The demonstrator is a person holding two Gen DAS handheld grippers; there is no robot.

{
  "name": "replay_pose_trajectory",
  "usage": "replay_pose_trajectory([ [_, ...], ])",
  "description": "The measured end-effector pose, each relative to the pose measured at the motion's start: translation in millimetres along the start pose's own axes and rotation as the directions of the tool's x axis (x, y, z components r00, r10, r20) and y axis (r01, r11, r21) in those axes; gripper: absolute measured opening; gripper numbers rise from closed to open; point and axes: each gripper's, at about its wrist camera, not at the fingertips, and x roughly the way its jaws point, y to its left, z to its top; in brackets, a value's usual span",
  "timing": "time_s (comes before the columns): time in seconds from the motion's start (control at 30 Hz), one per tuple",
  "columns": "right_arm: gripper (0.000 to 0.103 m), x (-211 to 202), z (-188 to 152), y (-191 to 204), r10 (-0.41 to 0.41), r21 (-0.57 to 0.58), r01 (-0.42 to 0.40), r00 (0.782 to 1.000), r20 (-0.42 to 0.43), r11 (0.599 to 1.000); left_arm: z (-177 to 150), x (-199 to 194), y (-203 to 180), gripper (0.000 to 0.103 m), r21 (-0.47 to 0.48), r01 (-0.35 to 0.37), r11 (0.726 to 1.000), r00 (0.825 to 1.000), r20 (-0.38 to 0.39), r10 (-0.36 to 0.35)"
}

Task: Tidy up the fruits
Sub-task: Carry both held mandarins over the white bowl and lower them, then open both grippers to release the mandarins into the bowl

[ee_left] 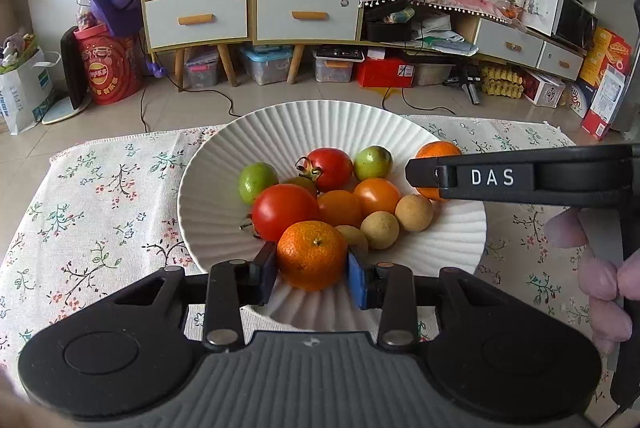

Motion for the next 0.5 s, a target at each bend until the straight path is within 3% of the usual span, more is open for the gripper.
replay_pose_trajectory([
  [0.2,0.041,-1.9,0.9,-1.4,0.005,0.008,-0.005,1.000,0.007,1.000,-0.6,-2.4,1.4,0.031,-0.022,0.011,1.000,1.000,0.011,-0.011],
  [0.3,0.042,-4.2,2.1,1.0,0.013,0.006,-0.013,1.000,0.017,1.000,-0.1,-4.3,0.9,0.037,-0.010,0.016,1.000,1.000,0.020,-0.016],
  [0.37,0.054,-6.7,2.1,1.6,0.019,0.009,-0.019,0.999,0.026,1.000,-0.8,-5.9,-1.1,0.049,-0.002,0.016,1.000,1.000,0.026,-0.016],
  [0.5,0.063,-11.1,0.1,2.0,0.022,-0.002,-0.022,0.999,0.031,1.000,-1.8,-11.2,-5.3,0.063,0.031,0.016,0.999,0.999,0.042,-0.017],
])
